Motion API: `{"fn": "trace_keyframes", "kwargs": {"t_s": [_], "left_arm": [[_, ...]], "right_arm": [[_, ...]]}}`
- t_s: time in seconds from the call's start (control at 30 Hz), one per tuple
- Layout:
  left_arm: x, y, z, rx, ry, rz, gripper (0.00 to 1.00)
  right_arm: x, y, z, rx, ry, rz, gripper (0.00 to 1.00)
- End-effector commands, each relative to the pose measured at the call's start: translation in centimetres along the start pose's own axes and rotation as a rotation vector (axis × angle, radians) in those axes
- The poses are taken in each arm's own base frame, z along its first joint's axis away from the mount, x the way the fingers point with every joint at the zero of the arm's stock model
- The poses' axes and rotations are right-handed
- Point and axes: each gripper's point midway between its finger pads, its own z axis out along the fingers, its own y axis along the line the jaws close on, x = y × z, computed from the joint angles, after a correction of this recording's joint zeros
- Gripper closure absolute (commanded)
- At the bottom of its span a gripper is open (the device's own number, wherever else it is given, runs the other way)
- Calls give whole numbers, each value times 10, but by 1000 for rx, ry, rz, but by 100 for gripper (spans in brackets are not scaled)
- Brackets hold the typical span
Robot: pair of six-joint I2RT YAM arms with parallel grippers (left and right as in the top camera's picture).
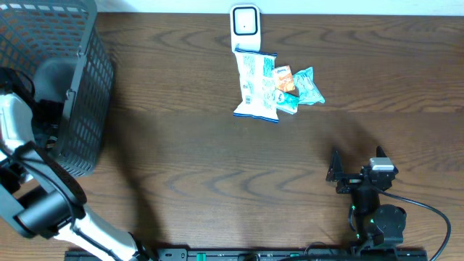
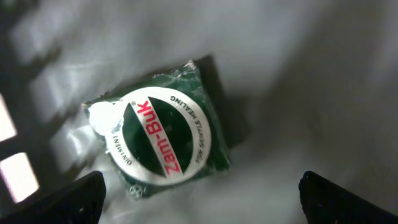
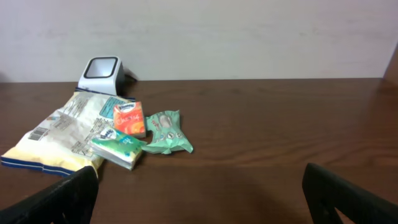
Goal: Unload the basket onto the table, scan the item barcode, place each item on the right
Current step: 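Reach into the basket and grasp the green Zam-Buk tin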
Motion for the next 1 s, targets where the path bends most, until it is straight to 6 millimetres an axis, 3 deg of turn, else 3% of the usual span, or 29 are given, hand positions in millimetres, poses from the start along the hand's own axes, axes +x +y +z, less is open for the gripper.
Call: {"fn": "trace_keyframes", "kwargs": {"t_s": [0.0, 0.13, 0.6, 0.7, 0.8, 0.87, 0.97], "left_arm": [[6, 9, 23, -47, 43, -87, 2], [4, 14, 35, -63, 57, -101, 2], [0, 16, 36, -61, 49, -108, 2], [-4, 25, 36, -109, 19, -104, 2], [-4, 29, 36, -126, 16, -99, 11], [-3, 29, 36, -129, 20, -98, 27], [-3, 30, 36, -132, 21, -98, 33]], "right_arm": [[1, 1, 0, -3, 0, 9, 1], [1, 1, 0, -3, 0, 10, 1], [1, 1, 0, -3, 0, 10, 1], [1, 1, 0, -3, 0, 10, 1], [1, 1, 0, -3, 0, 10, 1], [1, 1, 0, -3, 0, 9, 1], [1, 1, 0, -3, 0, 10, 1]]}}
